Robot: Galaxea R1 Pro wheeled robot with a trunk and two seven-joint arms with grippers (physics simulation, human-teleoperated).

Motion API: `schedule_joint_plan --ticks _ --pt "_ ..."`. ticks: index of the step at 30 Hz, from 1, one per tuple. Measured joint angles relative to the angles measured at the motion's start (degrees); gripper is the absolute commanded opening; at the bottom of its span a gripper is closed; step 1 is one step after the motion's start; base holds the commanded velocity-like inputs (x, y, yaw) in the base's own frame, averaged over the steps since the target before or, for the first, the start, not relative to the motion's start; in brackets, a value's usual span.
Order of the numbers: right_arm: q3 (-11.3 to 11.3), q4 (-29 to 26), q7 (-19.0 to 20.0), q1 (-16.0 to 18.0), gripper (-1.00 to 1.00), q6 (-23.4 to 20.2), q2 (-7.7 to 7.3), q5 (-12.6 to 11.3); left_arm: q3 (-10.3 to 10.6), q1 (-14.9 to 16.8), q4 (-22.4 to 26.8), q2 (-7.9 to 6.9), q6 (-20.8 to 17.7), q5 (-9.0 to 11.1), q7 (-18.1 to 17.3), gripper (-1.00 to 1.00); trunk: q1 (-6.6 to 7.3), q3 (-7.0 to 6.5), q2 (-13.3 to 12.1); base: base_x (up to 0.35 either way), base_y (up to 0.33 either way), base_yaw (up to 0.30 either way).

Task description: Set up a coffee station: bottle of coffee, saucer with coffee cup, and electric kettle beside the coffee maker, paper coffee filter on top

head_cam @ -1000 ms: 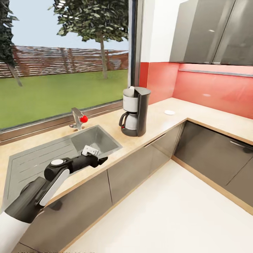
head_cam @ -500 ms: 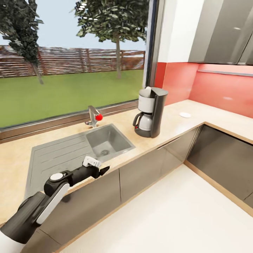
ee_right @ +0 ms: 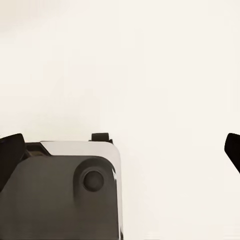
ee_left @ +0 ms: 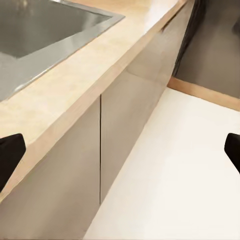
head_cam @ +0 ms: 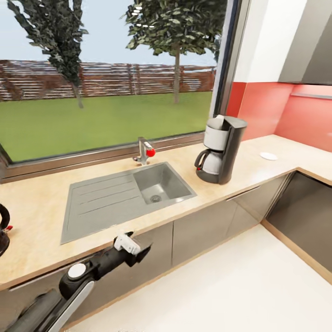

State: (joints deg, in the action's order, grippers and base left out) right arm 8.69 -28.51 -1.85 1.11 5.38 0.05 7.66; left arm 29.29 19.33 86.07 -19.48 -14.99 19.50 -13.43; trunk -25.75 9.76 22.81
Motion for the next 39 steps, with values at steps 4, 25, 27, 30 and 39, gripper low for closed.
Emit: schedule_joint_plan --ticks 4,25,27,30,39 --pt "-0.02 0.01 0.0 0.0 1.0 0.0 0.0 0.0 0.72 -6.39 -0.08 0.07 6.98 -1.88 0.07 1.0 0.0 0.0 0.0 0.0 0.0 0.278" --pt "0.07 -0.19 0.39 0.0 1.0 -0.26 0.13 -0.22 -1.96 -23.9 -43.62 0.45 15.39 13.73 10.49 1.0 0.0 0.02 0.01 0.0 0.0 0.278" --pt "0.07 -0.15 0.42 0.0 1.0 -0.31 0.15 -0.25 -3.05 -23.83 -47.24 0.51 15.26 15.44 12.01 1.0 0.0 0.02 0.01 0.0 0.0 0.278" --pt "0.08 -0.08 0.44 0.0 1.0 -0.34 0.17 -0.26 -3.84 -23.65 -51.73 0.62 14.85 16.41 17.41 1.0 0.0 0.02 0.01 0.0 0.0 0.278" --pt "0.03 0.14 0.33 0.0 1.0 -0.35 0.28 -0.23 -4.39 -23.66 -53.56 4.37 14.07 16.99 30.99 1.0 0.0 0.03 0.01 0.0 0.0 0.278"
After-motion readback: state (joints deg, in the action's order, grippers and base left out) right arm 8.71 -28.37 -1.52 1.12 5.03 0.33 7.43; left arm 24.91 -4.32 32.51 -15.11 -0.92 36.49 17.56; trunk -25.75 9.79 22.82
